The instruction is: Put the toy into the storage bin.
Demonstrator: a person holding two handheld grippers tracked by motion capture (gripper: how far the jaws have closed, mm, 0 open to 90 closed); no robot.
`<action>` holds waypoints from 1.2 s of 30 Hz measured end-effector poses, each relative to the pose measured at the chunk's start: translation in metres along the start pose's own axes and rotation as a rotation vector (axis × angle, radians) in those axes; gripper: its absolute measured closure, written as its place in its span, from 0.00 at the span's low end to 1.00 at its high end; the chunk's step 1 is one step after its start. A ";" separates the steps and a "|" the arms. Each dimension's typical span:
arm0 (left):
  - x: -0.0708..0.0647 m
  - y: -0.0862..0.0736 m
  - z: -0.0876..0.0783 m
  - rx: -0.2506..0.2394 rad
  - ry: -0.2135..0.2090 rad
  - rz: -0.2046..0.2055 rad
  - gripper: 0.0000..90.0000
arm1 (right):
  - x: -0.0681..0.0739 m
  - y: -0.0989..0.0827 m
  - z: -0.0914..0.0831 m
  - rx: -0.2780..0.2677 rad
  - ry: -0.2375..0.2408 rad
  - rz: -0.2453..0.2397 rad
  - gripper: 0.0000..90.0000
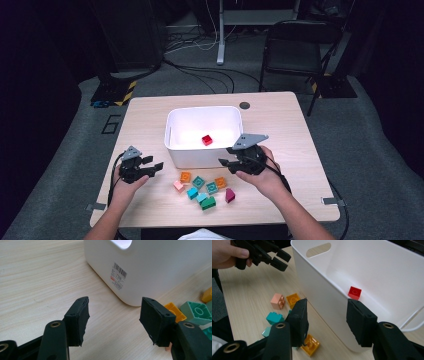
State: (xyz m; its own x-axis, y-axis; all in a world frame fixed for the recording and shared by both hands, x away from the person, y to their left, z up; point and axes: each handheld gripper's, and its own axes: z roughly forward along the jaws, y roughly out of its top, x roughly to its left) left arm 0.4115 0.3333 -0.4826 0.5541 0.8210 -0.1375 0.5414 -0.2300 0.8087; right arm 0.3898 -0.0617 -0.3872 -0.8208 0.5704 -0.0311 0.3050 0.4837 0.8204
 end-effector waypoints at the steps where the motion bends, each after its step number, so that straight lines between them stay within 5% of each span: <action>1: 0.000 0.000 0.000 -0.003 0.001 -0.004 0.44 | 0.003 -0.010 0.003 0.009 -0.002 0.007 0.57; 15: 0.001 0.001 0.005 -0.004 0.000 -0.009 0.44 | 0.020 -0.066 0.020 0.039 0.005 0.046 0.54; 36: 0.003 0.005 0.010 0.001 -0.011 -0.008 0.44 | 0.032 -0.098 0.032 0.104 0.040 0.069 0.54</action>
State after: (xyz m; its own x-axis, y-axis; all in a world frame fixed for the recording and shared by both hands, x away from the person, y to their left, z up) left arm 0.4222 0.3296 -0.4850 0.5570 0.8168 -0.1502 0.5462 -0.2241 0.8071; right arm 0.3493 -0.0697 -0.4867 -0.8138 0.5791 0.0481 0.4084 0.5111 0.7563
